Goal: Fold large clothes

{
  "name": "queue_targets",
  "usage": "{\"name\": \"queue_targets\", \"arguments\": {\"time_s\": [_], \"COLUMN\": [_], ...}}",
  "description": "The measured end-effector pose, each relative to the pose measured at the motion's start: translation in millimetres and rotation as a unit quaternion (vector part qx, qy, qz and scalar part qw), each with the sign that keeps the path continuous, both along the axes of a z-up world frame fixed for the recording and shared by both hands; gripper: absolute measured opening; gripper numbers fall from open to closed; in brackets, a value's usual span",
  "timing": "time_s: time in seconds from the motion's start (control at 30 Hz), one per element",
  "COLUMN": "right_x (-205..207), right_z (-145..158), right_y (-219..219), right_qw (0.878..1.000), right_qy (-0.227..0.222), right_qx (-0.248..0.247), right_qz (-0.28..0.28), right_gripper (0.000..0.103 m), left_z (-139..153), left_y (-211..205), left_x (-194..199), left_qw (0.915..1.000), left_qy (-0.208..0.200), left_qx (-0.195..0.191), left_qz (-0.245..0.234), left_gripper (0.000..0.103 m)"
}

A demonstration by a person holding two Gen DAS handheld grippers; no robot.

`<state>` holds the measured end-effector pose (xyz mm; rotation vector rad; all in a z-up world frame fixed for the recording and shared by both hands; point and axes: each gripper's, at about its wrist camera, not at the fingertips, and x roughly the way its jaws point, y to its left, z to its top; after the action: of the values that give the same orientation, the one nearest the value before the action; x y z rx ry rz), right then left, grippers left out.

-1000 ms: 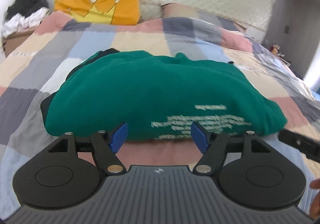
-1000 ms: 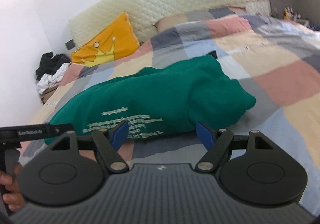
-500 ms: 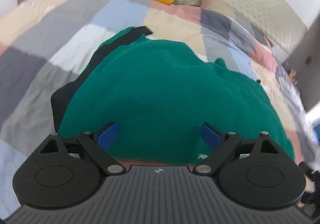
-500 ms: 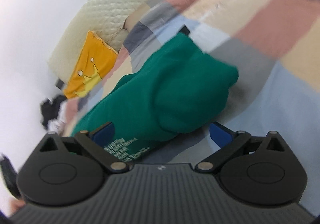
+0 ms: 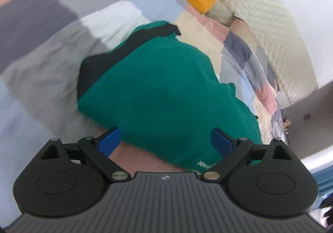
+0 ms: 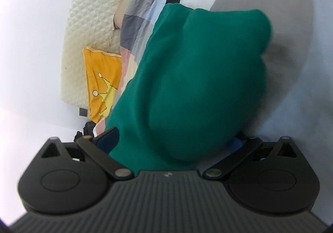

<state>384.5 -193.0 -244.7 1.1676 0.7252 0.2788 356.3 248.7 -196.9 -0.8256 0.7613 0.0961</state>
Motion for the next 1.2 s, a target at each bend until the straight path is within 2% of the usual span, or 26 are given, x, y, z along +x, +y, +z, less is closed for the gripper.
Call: {"name": "queue_targets", "arguments": {"time_s": [0.1,0.2,0.27,0.37,0.5,0.6,0.67,0.83,0.9,1.0,1.1,1.17,1.2], "right_x": [11.8,12.1,7.9,3.5,-1.6,-1.6,-5.6,-6.8,-5.9,-0.4,2.6,6.3,8.4], "right_z": [-3.0,-10.7,-14.7,-13.2,-15.2,-13.7,-11.2,-8.1,-6.9,-6.5,-1.0,-0.4,0.3], "right_y": [-7.6,-17.2,-19.0,-17.5,-13.4,-6.7,-3.0,18.5,24.4,28.6,31.6,31.4,29.6], "right_qw": [1.000,0.997,0.996,0.996,0.995,0.996,0.997,0.999,1.000,0.999,0.998,0.998,0.998], "right_qy": [0.007,0.014,0.014,0.013,0.011,0.011,0.012,0.009,0.000,-0.016,-0.042,-0.046,-0.046], "right_qx": [0.025,0.066,0.077,0.078,0.086,0.075,0.062,0.039,0.016,0.004,-0.021,-0.023,-0.022], "right_qz": [-0.014,-0.030,-0.038,-0.040,-0.044,-0.037,-0.044,-0.020,-0.023,-0.029,-0.031,-0.033,-0.034], "right_gripper": [0.103,0.103,0.103,0.103,0.103,0.103,0.103,0.102,0.103,0.103,0.089,0.074,0.069], "left_z": [-11.6,-26.9,-38.3,-55.0,-64.8,-73.6,-77.2,-90.9,-90.4,-79.0,-70.8,-62.9,-59.1], "left_y": [6.3,16.3,24.8,35.0,42.7,47.1,48.1,44.6,45.2,43.7,41.8,40.6,41.5], "left_x": [-0.9,1.2,1.7,2.1,8.7,16.6,24.2,38.1,43.1,51.3,55.2,58.1,58.9], "left_qw": [0.9989,0.9958,0.9905,0.9780,0.9683,0.9543,0.9501,0.9490,0.9541,0.9663,0.9720,0.9773,0.9797], "left_qy": [0.025,0.052,0.060,0.072,0.065,0.043,0.030,0.036,0.030,0.012,0.002,-0.004,-0.009], "left_qx": [-0.038,-0.070,-0.114,-0.181,-0.224,-0.276,-0.291,-0.290,-0.273,-0.230,-0.206,-0.186,-0.175], "left_qz": [0.005,0.029,0.048,0.074,0.088,0.107,0.109,0.119,0.118,0.115,0.114,0.102,0.098], "left_gripper": [0.096,0.096,0.096,0.096,0.096,0.096,0.096,0.096,0.096,0.088,0.072,0.055,0.051]}}
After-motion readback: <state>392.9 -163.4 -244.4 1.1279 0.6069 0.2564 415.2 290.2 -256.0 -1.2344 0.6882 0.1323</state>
